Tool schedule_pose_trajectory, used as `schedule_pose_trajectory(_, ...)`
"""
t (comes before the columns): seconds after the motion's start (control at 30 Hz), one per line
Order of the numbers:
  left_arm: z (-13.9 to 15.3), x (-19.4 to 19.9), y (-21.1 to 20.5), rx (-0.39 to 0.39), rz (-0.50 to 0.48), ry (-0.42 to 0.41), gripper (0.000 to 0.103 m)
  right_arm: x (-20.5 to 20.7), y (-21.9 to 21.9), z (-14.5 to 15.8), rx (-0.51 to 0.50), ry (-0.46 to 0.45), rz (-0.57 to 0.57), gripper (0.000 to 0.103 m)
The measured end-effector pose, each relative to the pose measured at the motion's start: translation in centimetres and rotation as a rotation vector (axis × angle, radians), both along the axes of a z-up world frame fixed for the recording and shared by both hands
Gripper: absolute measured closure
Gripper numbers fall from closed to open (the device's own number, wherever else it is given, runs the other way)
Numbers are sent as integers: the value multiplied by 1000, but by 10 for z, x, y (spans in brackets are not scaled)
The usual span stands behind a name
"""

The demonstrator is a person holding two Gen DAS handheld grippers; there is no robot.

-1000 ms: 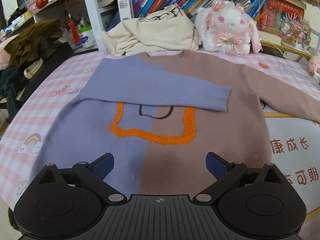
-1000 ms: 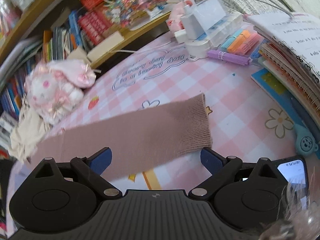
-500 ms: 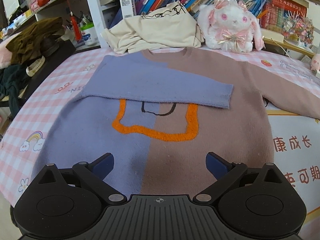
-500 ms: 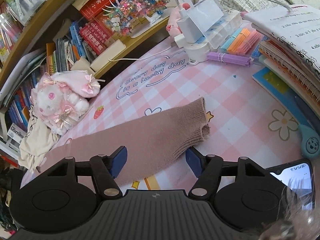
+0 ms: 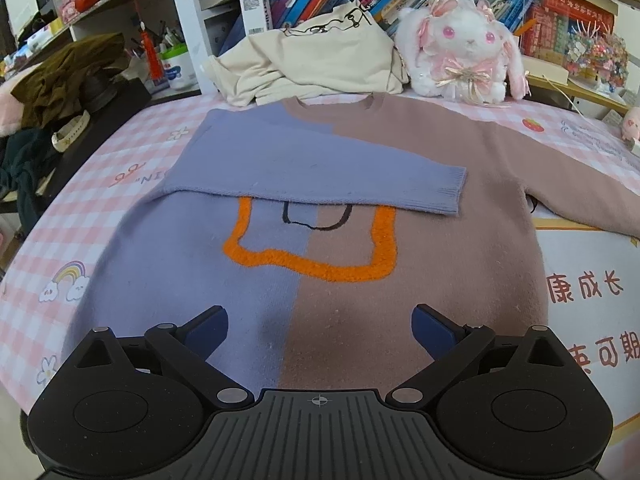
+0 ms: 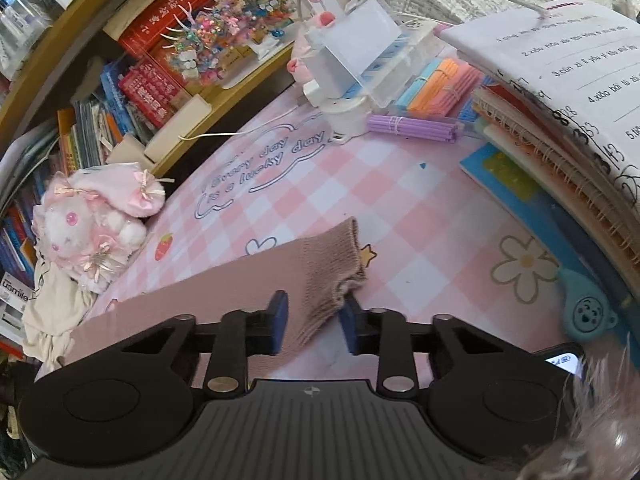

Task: Fold clothes
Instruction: 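Move the right gripper to the mauve sleeve cuff and grasp it, then lift the mauve sleeve with the right gripper and fold it across the sweater body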

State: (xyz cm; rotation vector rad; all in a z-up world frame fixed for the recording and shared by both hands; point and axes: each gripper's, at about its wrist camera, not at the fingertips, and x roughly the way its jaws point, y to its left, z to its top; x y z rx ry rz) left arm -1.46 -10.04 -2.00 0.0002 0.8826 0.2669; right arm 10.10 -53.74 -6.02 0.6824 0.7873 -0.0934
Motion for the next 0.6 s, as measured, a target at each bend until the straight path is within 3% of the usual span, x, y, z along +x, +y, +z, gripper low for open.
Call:
schedule_pose_trajectory(0.17,-3,-1,-2,-12,-9,6,3,0,0,-1,4,10,9,94)
schedule_pose_trajectory(0.6,-4,-8,7,-47,-1,-2,3,1,13,19,-1,-42,46,95)
